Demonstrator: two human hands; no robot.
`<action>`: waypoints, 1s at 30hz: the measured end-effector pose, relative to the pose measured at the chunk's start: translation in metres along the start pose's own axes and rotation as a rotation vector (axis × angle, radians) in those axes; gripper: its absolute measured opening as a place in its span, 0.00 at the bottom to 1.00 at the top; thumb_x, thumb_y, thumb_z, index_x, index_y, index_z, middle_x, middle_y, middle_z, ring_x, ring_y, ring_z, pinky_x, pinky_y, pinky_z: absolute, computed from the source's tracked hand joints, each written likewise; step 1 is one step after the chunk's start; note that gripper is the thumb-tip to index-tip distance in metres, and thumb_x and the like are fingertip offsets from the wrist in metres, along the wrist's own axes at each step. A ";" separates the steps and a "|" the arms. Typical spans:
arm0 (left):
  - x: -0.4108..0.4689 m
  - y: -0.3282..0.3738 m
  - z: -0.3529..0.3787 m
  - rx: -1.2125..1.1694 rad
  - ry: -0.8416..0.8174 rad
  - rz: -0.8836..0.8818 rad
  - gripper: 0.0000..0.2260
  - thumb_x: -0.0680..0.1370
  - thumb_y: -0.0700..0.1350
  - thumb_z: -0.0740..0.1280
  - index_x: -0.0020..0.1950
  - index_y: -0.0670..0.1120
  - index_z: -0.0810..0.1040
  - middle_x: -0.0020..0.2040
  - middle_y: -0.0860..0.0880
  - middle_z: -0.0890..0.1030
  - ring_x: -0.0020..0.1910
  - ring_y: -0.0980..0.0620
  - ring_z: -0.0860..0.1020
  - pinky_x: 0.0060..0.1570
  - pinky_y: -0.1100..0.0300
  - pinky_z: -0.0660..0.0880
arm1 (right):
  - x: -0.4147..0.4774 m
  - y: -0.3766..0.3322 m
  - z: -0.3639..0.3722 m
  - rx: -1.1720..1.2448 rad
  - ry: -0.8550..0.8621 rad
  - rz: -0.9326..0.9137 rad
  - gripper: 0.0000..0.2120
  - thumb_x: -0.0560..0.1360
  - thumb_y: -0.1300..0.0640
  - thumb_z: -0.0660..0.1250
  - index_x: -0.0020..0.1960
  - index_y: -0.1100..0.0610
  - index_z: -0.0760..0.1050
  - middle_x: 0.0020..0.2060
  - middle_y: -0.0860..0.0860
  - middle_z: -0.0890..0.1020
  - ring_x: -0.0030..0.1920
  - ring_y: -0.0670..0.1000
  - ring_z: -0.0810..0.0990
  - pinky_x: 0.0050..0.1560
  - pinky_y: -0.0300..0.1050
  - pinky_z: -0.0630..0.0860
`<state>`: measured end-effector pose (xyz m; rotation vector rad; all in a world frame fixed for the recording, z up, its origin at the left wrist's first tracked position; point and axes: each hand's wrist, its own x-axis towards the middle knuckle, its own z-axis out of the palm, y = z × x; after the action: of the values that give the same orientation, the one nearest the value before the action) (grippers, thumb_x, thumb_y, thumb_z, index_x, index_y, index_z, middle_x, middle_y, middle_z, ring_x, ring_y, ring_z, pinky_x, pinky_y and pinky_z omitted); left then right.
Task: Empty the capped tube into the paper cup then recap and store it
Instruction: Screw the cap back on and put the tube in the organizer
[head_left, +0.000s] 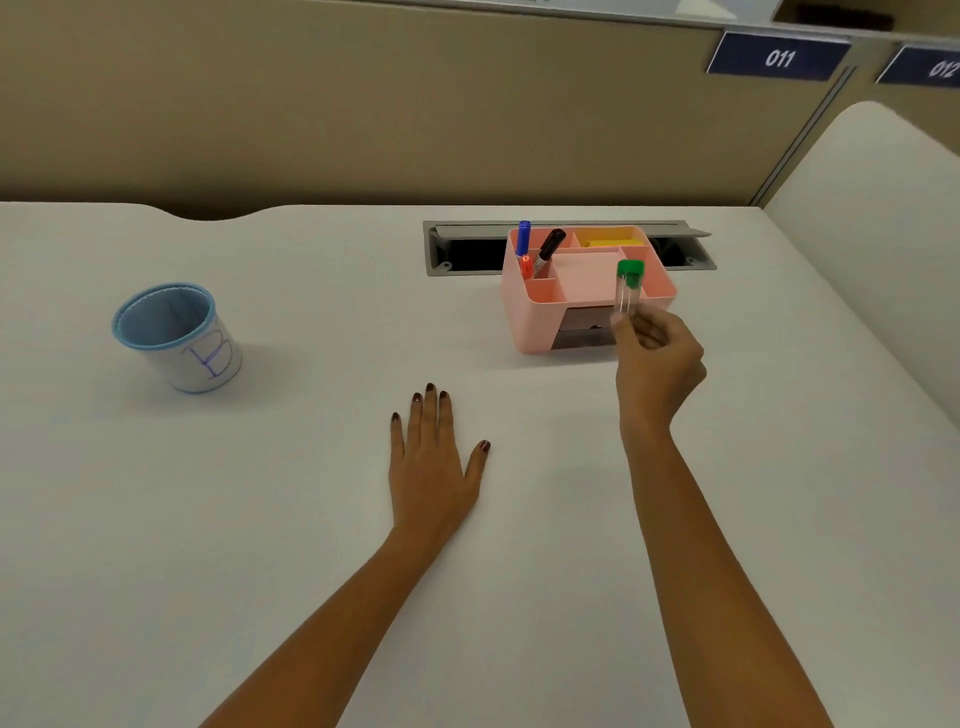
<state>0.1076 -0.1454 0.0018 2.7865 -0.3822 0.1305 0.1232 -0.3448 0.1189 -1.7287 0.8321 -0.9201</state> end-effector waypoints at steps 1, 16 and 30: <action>0.000 0.000 0.001 0.004 0.004 0.001 0.33 0.78 0.61 0.48 0.77 0.43 0.50 0.78 0.44 0.53 0.77 0.47 0.49 0.76 0.47 0.46 | 0.010 0.000 0.005 -0.028 0.019 -0.032 0.12 0.73 0.57 0.73 0.56 0.58 0.81 0.50 0.53 0.85 0.43 0.44 0.81 0.43 0.26 0.78; 0.002 0.001 0.001 0.020 -0.052 -0.018 0.33 0.77 0.62 0.44 0.77 0.44 0.47 0.79 0.45 0.51 0.77 0.47 0.49 0.76 0.48 0.46 | 0.079 0.012 0.062 -0.432 0.030 -0.190 0.15 0.77 0.55 0.68 0.61 0.60 0.78 0.58 0.58 0.80 0.56 0.56 0.80 0.58 0.51 0.79; 0.003 0.001 0.001 0.008 -0.063 -0.023 0.33 0.78 0.62 0.45 0.77 0.44 0.49 0.78 0.45 0.52 0.77 0.47 0.50 0.76 0.47 0.47 | 0.084 0.015 0.066 -0.570 0.031 -0.211 0.15 0.78 0.56 0.66 0.62 0.62 0.77 0.59 0.60 0.79 0.58 0.58 0.78 0.60 0.51 0.77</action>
<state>0.1100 -0.1469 0.0016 2.8067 -0.3657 0.0390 0.2191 -0.3929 0.1058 -2.3339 1.0128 -0.9020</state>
